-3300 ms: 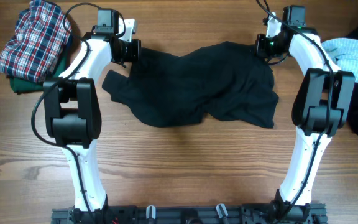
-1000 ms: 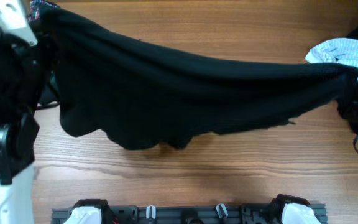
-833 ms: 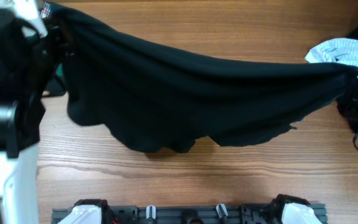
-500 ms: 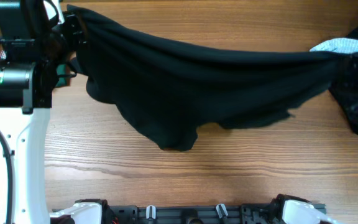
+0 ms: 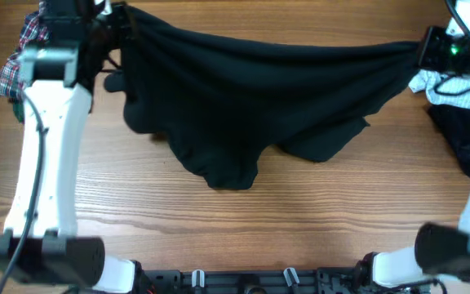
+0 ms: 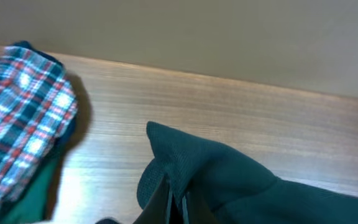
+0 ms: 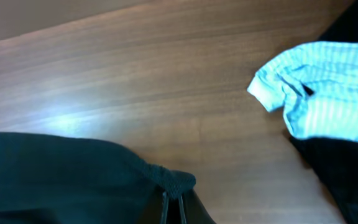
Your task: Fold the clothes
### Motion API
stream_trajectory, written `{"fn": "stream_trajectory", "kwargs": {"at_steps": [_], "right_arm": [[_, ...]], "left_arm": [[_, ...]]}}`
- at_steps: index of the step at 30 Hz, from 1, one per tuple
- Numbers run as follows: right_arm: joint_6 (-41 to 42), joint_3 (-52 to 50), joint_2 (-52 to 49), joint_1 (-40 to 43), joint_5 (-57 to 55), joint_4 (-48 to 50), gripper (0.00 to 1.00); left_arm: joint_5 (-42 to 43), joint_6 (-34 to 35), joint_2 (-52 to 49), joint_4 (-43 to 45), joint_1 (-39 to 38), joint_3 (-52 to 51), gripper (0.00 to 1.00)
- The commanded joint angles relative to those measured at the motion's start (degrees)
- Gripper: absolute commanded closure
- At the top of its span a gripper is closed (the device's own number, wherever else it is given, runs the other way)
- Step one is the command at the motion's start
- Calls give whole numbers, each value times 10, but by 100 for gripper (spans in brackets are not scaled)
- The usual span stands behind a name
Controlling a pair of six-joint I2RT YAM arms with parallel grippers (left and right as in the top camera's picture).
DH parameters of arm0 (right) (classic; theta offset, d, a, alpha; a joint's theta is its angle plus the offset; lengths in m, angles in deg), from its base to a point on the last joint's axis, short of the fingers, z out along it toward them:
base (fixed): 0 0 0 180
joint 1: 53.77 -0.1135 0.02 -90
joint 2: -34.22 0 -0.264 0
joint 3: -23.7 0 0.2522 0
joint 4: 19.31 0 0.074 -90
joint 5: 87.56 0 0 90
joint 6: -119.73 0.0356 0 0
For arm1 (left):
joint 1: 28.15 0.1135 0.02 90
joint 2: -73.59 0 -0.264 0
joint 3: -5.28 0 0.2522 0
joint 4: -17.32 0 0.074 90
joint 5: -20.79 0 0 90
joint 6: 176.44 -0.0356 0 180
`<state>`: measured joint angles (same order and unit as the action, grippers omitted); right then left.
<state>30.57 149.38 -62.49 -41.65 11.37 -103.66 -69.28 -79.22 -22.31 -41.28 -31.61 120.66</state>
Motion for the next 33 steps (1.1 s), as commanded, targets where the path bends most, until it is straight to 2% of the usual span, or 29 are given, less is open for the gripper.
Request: {"fn": "stream_trajectory", "kwargs": {"at_steps": [1,14,16,17,18,19,21,22,23,27,33], "right_arm": [[6,9,-44,4,5,31,96],[7,9,-191,3,25,157,96],[6,9,-215,3,32,179,96],[7,9,-226,2,32,189,96],[7,9,-237,2,32,201,96],[7,9,-245,2,32,210,90],[7,9,-259,2,31,229,40],[7,9,-264,2,31,236,18],[7,9,-264,2,31,238,13],[11,9,-251,3,54,231,10],[12,9,-209,3,79,153,9]], "left_arm": [[5,5,-46,37,-13,11,96],[5,5,-159,130,-19,11,96],[5,5,-170,138,-19,11,90],[5,5,-175,141,-19,11,82],[4,5,-180,144,-19,11,66],[5,5,-183,147,-19,11,41],[4,5,-189,151,-19,11,6],[3,5,-189,152,-19,11,0],[1,5,-189,151,-18,11,0],[1,5,-186,132,-18,11,0],[46,6,-175,38,-22,11,0]]}}
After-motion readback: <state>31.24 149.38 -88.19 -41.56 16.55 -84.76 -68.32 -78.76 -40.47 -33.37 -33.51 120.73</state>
